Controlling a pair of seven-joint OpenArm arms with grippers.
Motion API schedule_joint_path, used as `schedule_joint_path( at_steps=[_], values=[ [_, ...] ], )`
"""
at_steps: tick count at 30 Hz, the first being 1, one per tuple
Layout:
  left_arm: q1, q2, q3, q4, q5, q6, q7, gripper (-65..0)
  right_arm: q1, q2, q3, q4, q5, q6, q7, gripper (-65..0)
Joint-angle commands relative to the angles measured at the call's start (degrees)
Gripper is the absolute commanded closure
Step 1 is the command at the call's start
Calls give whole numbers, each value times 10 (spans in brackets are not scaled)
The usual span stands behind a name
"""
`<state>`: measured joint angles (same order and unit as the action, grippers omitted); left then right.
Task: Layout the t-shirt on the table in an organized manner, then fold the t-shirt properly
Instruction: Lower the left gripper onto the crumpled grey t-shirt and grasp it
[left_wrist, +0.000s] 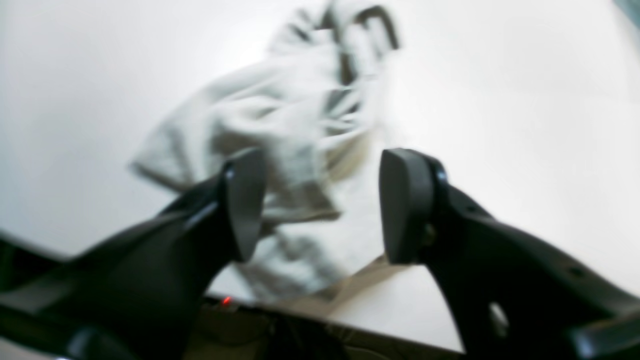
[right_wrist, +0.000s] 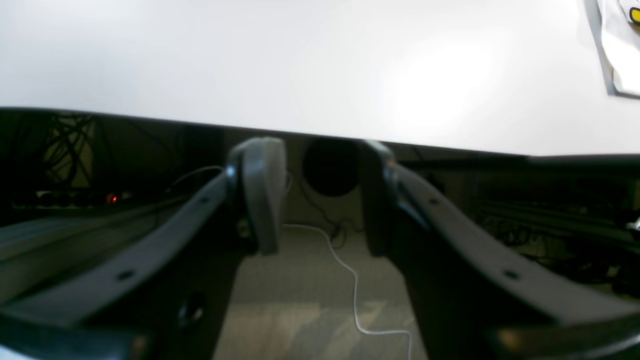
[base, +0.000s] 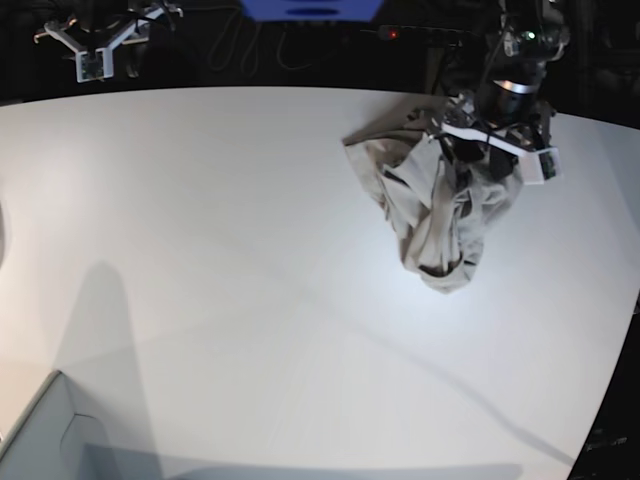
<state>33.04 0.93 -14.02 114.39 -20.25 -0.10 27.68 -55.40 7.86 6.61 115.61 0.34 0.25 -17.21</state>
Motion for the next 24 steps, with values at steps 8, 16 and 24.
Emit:
schedule_joint_path(
  at_steps=[8,16,24],
  values=[
    [-19,-1,0,-34,4,5,-8,-396,-1,3,1,7,0,2,12,-269],
    [-35,-5,18,-91,4,4,-8,-395,0,3,1,7,0,2,12,-269],
    [-47,-5,18,-98,1,3,-8,-255,0,3,2,7,0,2,12,-269]
  ],
)
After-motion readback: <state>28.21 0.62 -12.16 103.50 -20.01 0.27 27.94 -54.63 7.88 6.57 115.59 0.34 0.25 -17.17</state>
